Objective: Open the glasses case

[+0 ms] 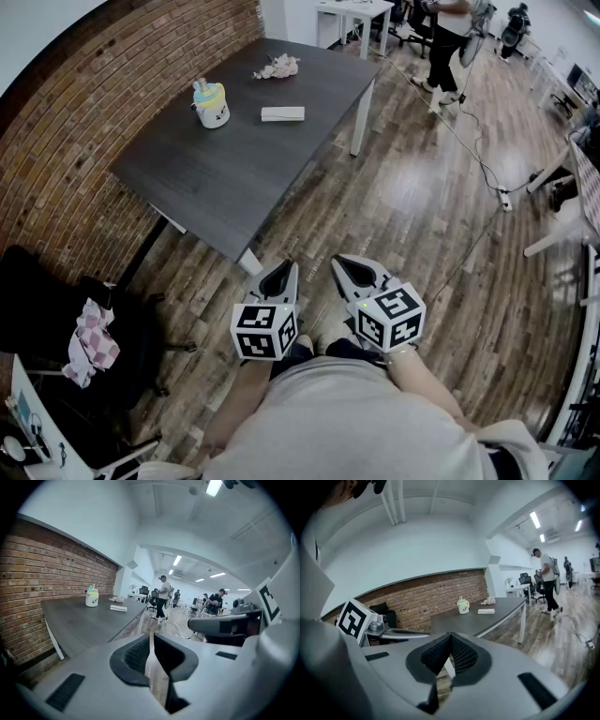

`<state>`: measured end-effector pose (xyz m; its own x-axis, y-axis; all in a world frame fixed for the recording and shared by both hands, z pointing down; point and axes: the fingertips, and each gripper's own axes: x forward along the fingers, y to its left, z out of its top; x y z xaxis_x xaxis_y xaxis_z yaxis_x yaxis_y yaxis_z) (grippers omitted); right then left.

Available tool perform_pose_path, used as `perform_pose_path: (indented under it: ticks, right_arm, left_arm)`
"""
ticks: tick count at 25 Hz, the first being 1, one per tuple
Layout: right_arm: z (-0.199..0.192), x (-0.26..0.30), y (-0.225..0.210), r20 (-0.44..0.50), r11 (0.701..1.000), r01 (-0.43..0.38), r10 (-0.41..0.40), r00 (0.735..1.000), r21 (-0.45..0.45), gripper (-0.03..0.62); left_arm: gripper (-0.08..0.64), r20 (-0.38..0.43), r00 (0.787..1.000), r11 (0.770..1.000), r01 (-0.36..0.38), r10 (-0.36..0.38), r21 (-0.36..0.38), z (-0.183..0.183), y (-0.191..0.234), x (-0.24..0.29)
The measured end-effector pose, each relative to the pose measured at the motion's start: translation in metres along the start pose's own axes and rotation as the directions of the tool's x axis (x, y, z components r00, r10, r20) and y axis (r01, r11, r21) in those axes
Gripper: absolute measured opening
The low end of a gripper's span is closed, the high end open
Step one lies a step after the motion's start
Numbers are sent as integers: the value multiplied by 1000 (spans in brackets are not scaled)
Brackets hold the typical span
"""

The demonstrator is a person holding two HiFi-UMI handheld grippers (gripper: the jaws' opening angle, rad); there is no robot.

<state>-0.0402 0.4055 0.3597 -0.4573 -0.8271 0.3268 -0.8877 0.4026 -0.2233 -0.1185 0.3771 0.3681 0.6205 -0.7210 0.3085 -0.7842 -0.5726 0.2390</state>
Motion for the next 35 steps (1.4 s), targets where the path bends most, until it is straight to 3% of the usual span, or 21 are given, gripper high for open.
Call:
perform_pose_path:
  ticks: [12,20,23,28,35]
  right_arm:
    - [13,23,10,63,1000,-9,9,998,1,5]
    - [-7,35,10,6,999,27,-27,1000,30,34]
    - [-15,38,11,-18,998,40,-40,999,40,43]
    - [-18,49,1,-40,998,54,-53,998,33,87]
    - [-7,81,-33,-60,998,49,-47,997,28,123]
  left_arm:
    - [46,64,997,999,45,-45,9,20,22,5]
    - [53,38,994,995,99,-100,22,15,39,7]
    - [155,13,992,992,128,-128,15,10,39,11]
    - [198,3,994,994,111,-111,0,4,45,22]
    - [198,3,998,997,71,-70,-18,14,67,57]
